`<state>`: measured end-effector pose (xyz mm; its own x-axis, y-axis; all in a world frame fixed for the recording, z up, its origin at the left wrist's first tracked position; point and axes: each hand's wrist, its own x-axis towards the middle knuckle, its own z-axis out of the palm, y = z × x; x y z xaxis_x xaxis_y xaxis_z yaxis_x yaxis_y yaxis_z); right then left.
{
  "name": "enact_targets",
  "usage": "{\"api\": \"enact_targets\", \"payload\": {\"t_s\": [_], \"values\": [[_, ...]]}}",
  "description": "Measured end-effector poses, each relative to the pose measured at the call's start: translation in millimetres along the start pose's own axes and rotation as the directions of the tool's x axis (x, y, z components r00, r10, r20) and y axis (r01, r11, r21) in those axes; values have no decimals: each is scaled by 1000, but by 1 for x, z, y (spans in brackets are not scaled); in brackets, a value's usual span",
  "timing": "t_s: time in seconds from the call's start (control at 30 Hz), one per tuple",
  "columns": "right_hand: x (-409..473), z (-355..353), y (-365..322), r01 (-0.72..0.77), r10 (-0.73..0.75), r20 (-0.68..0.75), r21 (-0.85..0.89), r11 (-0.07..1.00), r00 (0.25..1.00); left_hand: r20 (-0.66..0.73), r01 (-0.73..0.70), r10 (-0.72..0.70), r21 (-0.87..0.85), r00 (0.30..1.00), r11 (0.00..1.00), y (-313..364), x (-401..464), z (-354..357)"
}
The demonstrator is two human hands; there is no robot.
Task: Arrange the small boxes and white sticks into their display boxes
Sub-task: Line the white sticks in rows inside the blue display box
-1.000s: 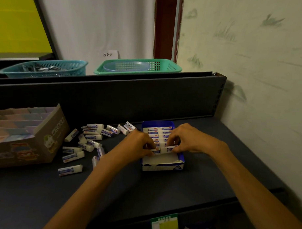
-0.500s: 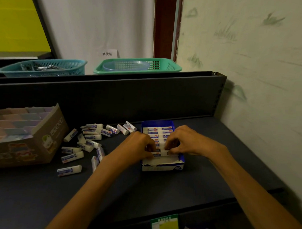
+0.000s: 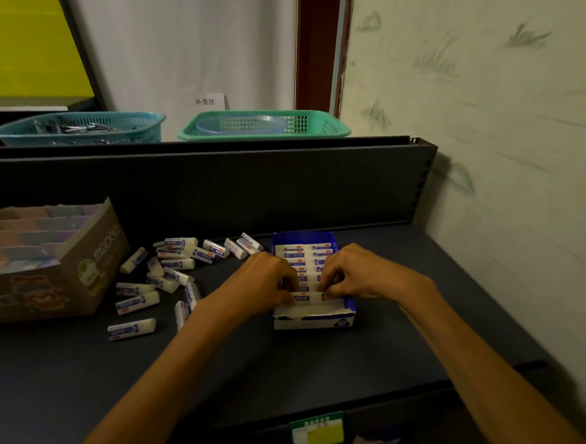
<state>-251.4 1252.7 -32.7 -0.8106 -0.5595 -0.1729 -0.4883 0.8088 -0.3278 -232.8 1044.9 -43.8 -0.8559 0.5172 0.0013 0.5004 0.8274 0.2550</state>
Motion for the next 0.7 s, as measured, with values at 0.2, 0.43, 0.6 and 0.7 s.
{"api": "enact_targets", "payload": {"t_s": [0.2,0.43,0.6,0.7], "values": [[0,1,1,7,-7,-1,-21,1000,1000,-2,4,-4,19,1000,1000,0,0,2],[-6,1,1,6,-3,-34,68,998,999,-6,0,0,11,1000,1000,1,-1,1],[-3,2,2,-6,11,-49,91,996,999,-25,-8,7,-29,1000,1000,1,-4,0],[-2,1,2,-4,8,-36,105,994,999,-32,-1,-1,-45,999,999,1,-3,1]]}}
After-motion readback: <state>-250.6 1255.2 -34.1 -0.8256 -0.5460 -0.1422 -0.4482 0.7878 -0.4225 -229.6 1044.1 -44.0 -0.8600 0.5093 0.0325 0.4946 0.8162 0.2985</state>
